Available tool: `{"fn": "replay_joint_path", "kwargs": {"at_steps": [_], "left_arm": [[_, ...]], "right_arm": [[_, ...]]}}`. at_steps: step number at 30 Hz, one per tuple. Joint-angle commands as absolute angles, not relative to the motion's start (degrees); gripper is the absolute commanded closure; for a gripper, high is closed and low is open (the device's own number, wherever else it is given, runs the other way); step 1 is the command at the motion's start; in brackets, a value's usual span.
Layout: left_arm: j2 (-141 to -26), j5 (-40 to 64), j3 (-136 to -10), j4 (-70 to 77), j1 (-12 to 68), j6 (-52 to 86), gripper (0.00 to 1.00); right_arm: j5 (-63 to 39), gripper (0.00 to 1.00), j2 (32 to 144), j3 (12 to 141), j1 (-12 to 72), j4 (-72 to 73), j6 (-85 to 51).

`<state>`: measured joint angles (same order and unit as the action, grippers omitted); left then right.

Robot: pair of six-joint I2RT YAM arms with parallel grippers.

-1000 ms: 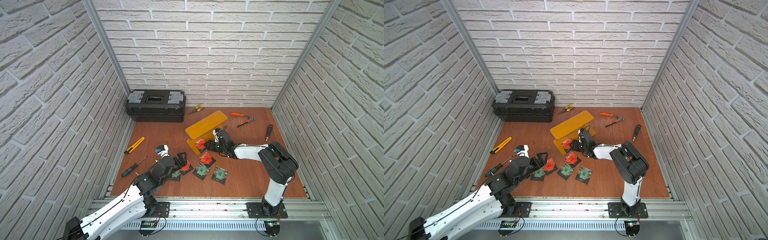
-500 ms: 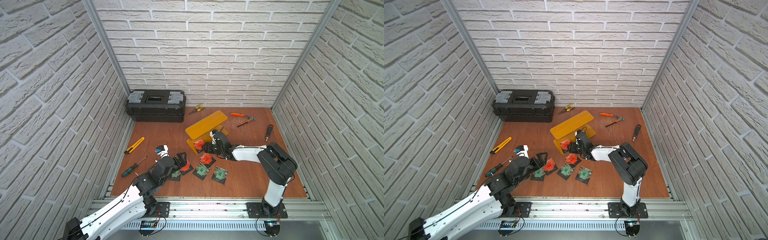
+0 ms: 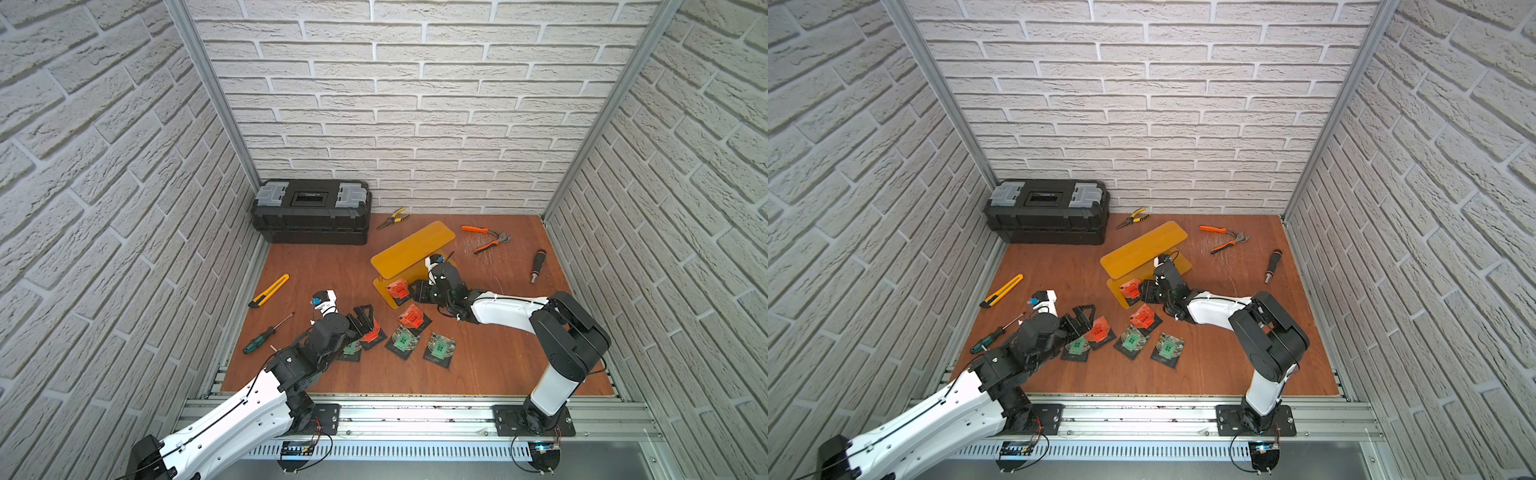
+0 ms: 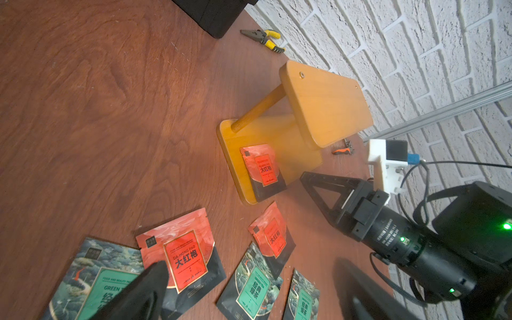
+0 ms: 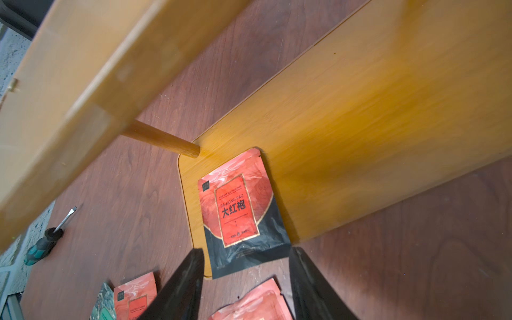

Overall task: Place the tea bags on the shelf by color
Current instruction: Place the tea bag on the shelf, then pick up the tea bag from the center of the board.

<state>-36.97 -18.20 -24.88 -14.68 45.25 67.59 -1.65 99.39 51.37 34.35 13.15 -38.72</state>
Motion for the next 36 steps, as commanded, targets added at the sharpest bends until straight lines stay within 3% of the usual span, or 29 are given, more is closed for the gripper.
{"fn": "replay_joint_path", "kwargs": {"at_steps": [1, 12, 29, 36], "left_arm": [[-36.54, -18.75, -23.94, -14.03, 44.88, 67.47, 0.01], [-36.49, -17.68, -24.26, -14.23, 44.84, 66.03, 0.02], [-40.49, -12.71, -20.84, -11.82, 44.84, 65.68, 0.02], [-45.48, -9.26, -19.61, -6.51, 44.16, 64.5, 0.02]], "right_arm": [[0.01, 0.46, 96.96, 50.43, 34.67, 13.19, -37.71], [-3.33, 0.46, 93.19, 47.98, 34.7, 10.5, -38.39], [-20.94, 0.45, 82.14, 40.14, 36.38, 8.87, -45.13], [-24.62, 0.38, 84.64, 41.83, 39.82, 9.0, -47.24]]}}
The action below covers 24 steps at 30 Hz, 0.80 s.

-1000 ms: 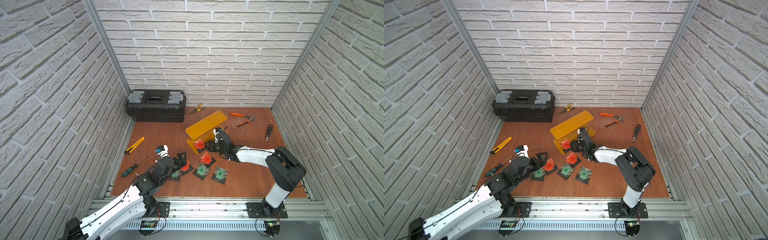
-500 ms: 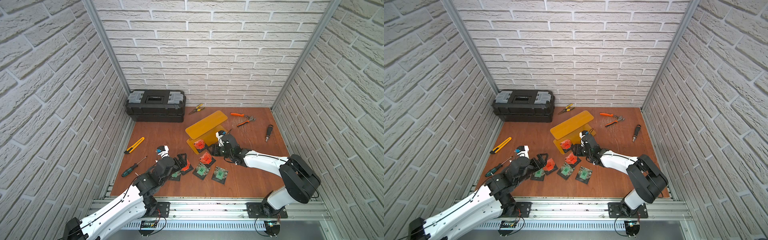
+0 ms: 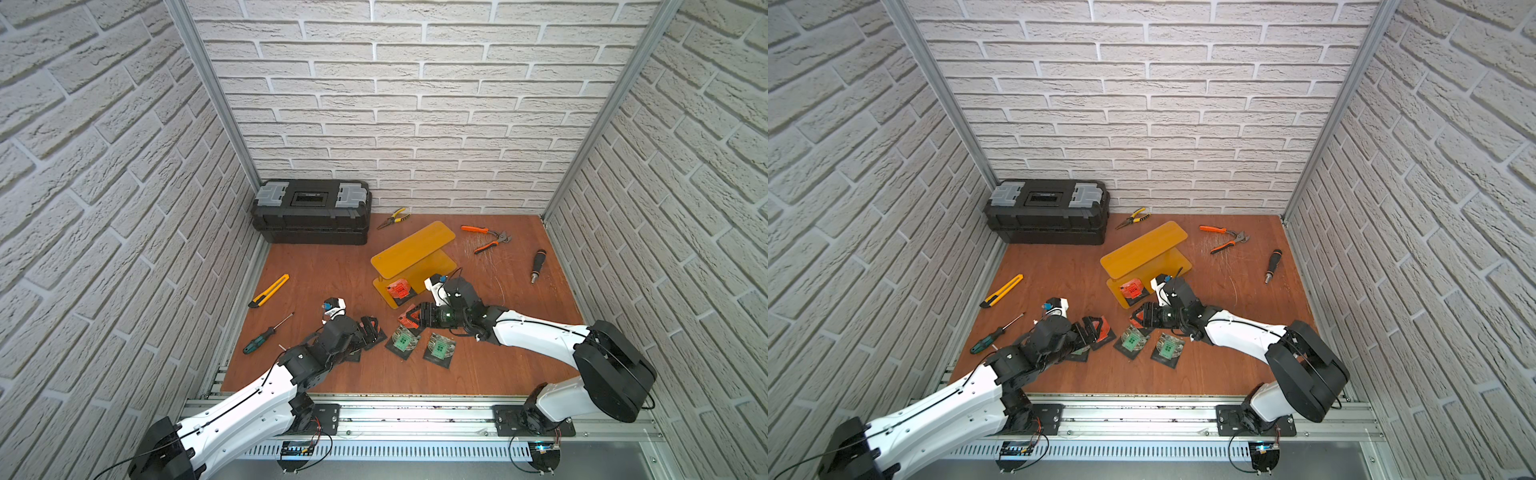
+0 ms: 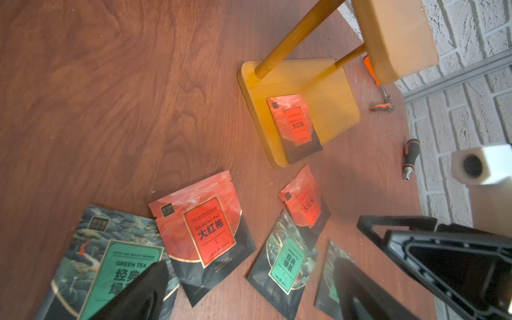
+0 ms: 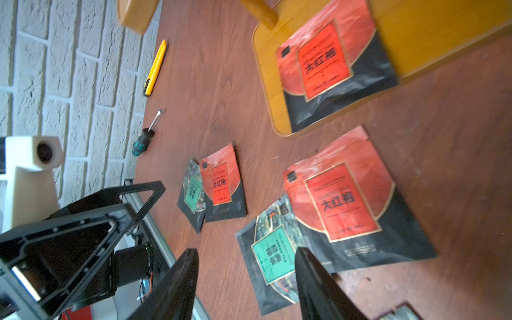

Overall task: Place the tea bags on the shelf by color
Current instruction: Pick up the tea bag from the center of the board.

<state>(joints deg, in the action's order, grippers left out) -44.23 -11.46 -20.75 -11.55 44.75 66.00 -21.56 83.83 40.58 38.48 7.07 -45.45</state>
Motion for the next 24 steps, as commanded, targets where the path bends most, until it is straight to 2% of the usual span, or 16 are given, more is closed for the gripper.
{"fn": "replay_joint_path", "kwargs": {"at_steps": [1, 24], "left_arm": [[-46.29, -8.67, -19.52, -5.77, 43.91, 64.33, 0.02], [-60.15, 0.87, -19.12, 4.68, 38.06, 62.18, 0.02]], "right_arm": [[-25.1, 0.37, 85.17, 41.83, 40.27, 9.97, -47.97], [-21.6, 0.46, 89.42, 42.61, 45.87, 12.01, -58.13]]}}
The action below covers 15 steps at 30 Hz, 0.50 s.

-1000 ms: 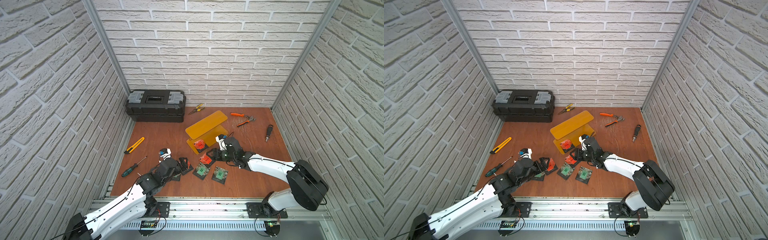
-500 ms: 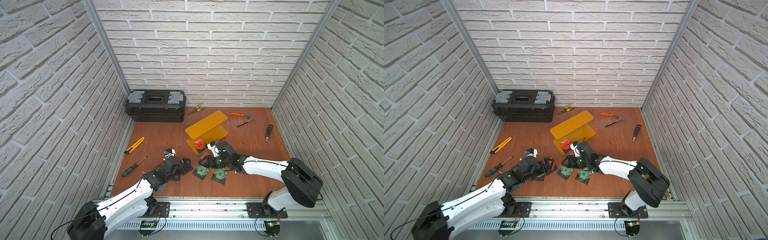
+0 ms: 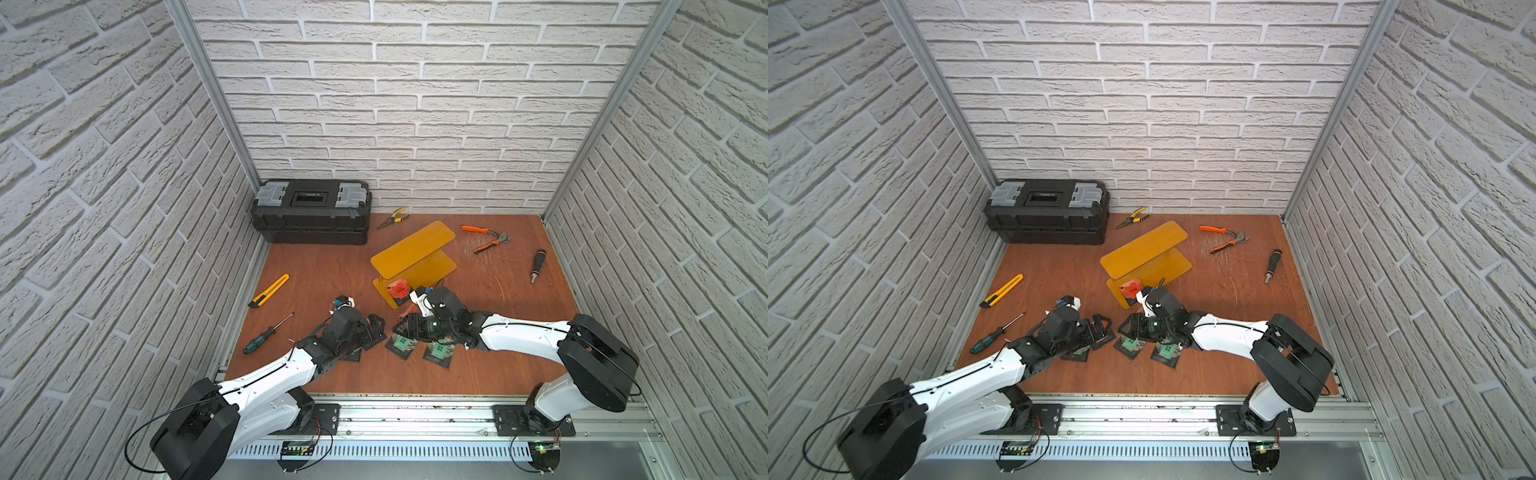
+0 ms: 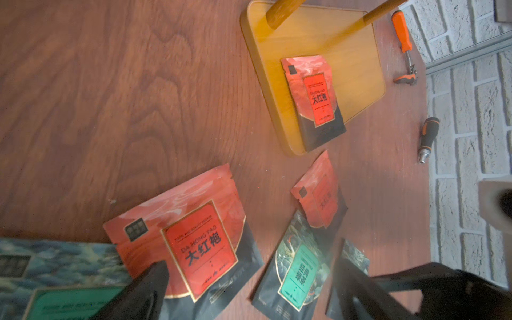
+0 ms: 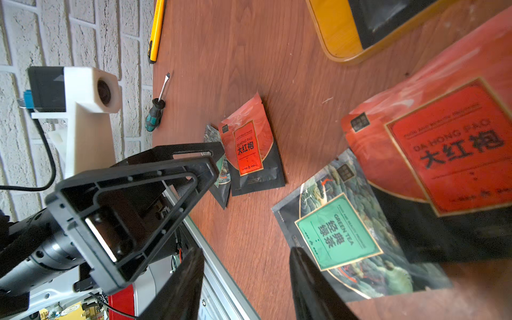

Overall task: Place the tea bags on the shelf by color
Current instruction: Pick up the tea bag from the center of the board.

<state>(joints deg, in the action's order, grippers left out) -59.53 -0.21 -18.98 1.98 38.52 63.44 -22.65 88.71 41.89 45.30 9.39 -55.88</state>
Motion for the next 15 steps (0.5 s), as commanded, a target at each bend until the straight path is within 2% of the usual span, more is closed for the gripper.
{"fn": "replay_joint_path", "kwargs": {"at_steps": [1, 15], "left_arm": [[-60.49, 0.96, -19.07, 4.7, 37.97, 62.23, 0.02], [-60.88, 0.88, -17.33, 5.18, 37.47, 62.7, 0.02]], "right_arm": [[-21.67, 0.47, 89.85, 42.65, 46.1, 12.45, -58.76], [-20.34, 0.51, 95.68, 42.63, 49.26, 20.46, -68.88]]}}
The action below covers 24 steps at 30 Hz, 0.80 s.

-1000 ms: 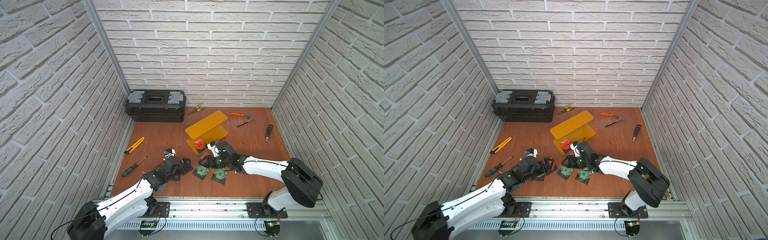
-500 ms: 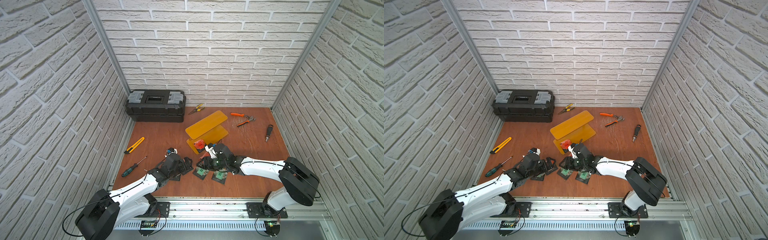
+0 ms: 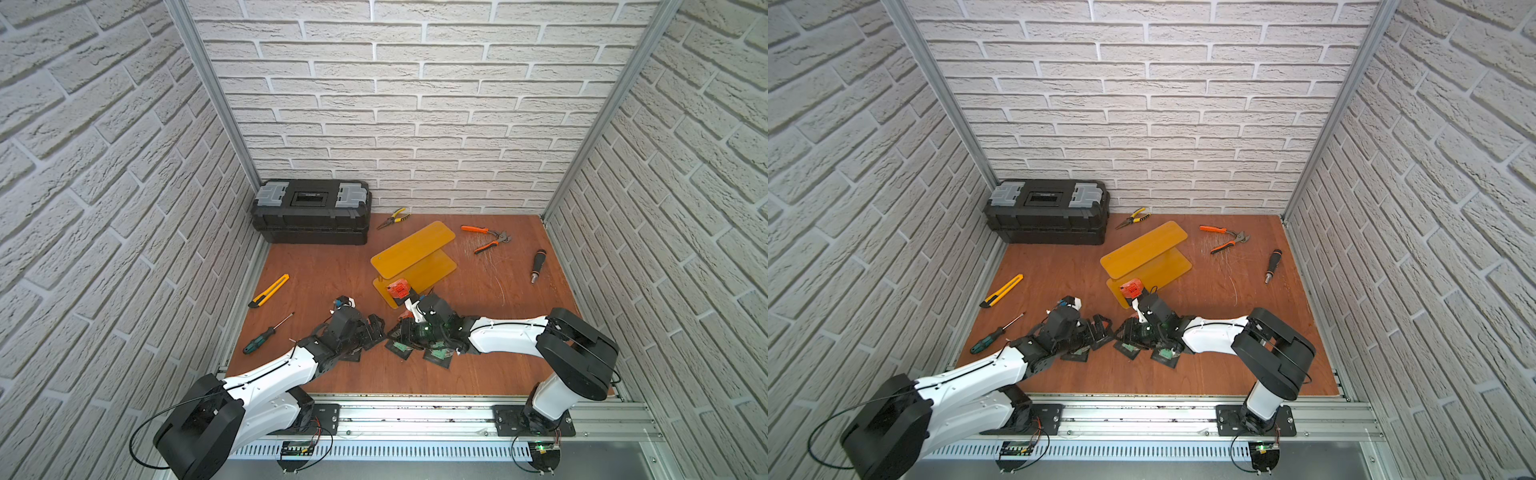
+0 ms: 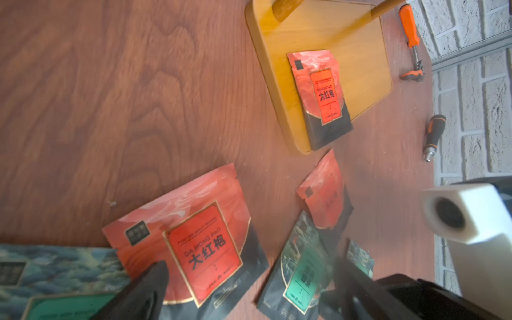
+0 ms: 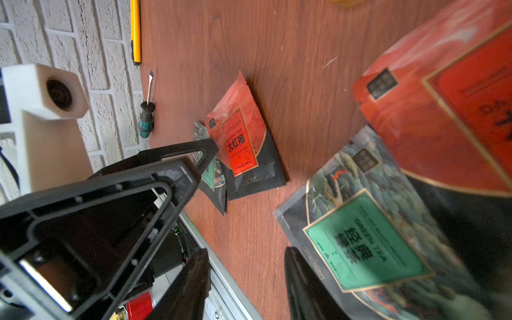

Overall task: Place the tea bags on the shelf by color
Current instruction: Pick up the tea bag from the center of the board.

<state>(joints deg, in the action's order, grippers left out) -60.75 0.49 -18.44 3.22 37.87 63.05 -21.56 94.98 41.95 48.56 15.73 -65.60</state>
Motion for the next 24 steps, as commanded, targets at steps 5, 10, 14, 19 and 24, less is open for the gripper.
{"fn": "replay_joint_path", "kwargs": {"at_steps": [5, 10, 14, 19, 24], "left_arm": [[-61.17, 0.95, -16.9, 5.71, 37.45, 62.9, 0.02], [-61.43, 0.92, -16.19, 6.67, 37.57, 63.56, 0.02], [-62.26, 1.2, -15.83, 7.64, 37.62, 64.05, 0.02], [-63.44, 1.22, -15.99, 8.57, 38.3, 64.32, 0.02], [-64.54, 0.54, -15.99, 9.57, 39.36, 65.19, 0.02]], "right_arm": [[-19.79, 0.52, 97.44, 43.13, 50.01, 21.88, -71.07], [-19.17, 0.53, 99.02, 43.33, 50.48, 22.73, -72.54], [-18.98, 0.54, 100.16, 43.44, 50.54, 24.1, -73.55], [-18.76, 0.55, 101.5, 44.29, 50.66, 24.33, -73.79], [-18.37, 0.57, 102.95, 44.78, 50.61, 25.34, -74.37]]}}
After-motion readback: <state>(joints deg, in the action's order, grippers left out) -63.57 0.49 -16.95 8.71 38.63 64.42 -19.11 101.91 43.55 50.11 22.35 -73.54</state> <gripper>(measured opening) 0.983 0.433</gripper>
